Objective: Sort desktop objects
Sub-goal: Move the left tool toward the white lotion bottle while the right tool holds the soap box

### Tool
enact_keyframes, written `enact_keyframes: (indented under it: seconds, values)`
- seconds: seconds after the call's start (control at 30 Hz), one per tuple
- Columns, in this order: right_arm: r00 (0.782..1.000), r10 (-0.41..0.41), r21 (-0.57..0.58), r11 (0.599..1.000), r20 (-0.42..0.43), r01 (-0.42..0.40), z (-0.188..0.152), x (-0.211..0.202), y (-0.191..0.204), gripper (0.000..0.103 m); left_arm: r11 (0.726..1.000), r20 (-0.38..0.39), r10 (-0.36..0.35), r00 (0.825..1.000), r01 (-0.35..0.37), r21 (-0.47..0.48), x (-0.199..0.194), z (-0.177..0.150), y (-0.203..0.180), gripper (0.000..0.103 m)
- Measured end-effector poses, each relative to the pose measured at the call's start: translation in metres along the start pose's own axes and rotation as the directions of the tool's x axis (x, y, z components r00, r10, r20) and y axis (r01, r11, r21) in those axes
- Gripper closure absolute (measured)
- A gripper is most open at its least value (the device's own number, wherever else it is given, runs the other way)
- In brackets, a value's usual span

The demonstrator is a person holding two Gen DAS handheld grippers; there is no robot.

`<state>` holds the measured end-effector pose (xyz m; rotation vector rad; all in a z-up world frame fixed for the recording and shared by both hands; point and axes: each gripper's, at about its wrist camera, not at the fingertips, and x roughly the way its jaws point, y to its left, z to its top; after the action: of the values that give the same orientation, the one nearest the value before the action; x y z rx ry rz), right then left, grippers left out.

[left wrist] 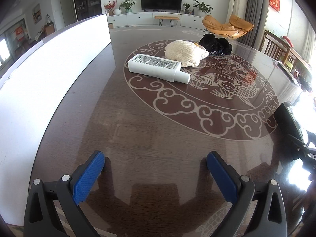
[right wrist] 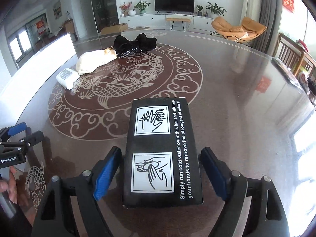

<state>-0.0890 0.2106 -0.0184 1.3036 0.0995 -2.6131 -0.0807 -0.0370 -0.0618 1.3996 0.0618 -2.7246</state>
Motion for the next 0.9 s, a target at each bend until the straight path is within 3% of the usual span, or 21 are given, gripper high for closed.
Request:
enact_keyframes:
  seconds: [0.53, 0.9]
  values:
    - [0.999, -0.051, -0.012, 0.999, -0.019, 0.05, 0.003, 0.012, 0.01, 0.002, 1.0, 0.0, 0.001, 1.0, -0.001, 0.0, 0.0, 0.0, 0.0, 0.0]
    - [0.999, -0.05, -0.012, 0.999, -0.02, 0.05, 0.003, 0.011, 0.009, 0.002, 1.0, -0.001, -0.003, 1.0, 0.003, 0.001, 0.0, 0.0, 0.001, 0.0]
